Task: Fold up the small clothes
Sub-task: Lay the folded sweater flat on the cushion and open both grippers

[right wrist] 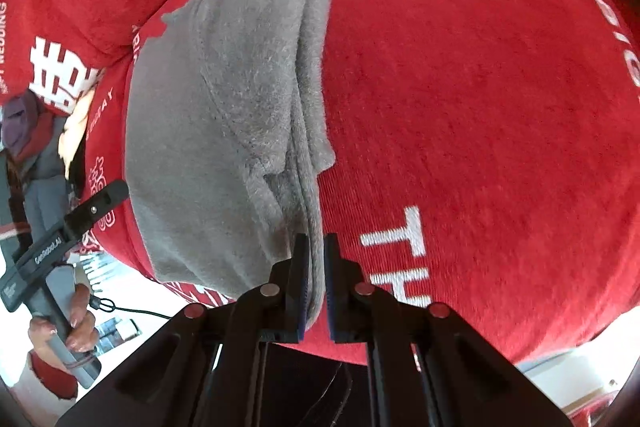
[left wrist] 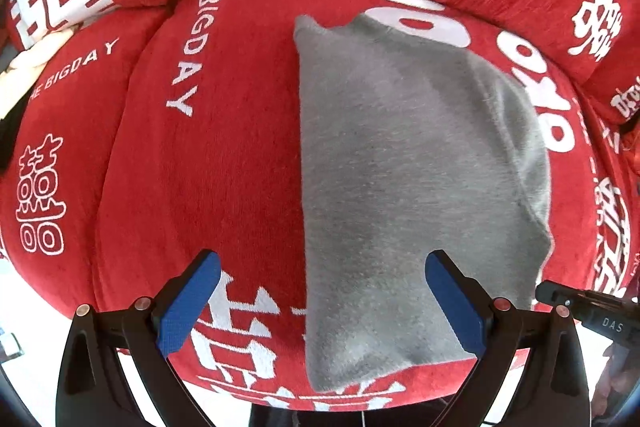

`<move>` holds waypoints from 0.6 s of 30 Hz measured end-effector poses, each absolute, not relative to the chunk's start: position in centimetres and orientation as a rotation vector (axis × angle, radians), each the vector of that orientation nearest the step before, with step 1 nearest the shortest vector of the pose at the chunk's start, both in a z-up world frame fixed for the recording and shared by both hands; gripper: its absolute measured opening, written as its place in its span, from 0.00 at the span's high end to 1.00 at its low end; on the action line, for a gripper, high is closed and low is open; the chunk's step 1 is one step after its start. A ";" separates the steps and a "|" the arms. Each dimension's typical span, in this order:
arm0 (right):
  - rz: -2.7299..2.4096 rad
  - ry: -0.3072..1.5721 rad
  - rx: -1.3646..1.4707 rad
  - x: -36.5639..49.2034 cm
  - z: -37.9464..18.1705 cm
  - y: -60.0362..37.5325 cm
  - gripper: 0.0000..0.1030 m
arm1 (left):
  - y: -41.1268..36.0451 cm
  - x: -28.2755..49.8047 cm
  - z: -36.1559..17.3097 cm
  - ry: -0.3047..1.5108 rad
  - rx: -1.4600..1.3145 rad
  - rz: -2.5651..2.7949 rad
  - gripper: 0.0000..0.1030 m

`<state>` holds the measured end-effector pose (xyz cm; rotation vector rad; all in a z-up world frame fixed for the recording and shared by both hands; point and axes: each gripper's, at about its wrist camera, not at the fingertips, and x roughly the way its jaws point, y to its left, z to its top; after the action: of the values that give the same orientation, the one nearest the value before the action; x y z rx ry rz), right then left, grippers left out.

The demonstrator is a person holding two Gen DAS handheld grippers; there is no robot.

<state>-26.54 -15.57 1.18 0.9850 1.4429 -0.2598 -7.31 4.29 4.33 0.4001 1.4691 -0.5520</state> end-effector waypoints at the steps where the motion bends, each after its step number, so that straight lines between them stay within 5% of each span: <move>1: -0.274 1.444 0.979 -26.6 1.7 -15.6 0.90 | 4.4 -7.3 4.6 1.475 0.391 -0.558 0.01; 3: -0.295 1.437 0.967 -26.4 2.8 -15.4 0.81 | 4.6 -7.4 5.2 1.483 0.388 -0.564 0.01; 5: -0.312 1.432 0.950 -26.1 4.1 -15.2 0.39 | 4.6 -7.5 5.9 1.474 0.404 -0.566 0.01; 6: -0.321 1.428 0.937 -25.8 4.6 -15.0 0.33 | 4.6 -7.6 6.2 1.468 0.416 -0.565 0.01; 18: -0.369 1.407 0.708 -21.7 10.2 -12.0 0.14 | 5.2 -8.5 8.9 1.518 0.507 -0.542 0.01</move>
<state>-21.68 -11.99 10.24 0.7076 1.4072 -0.3693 -8.53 5.18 8.93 0.5067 1.5181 -0.5417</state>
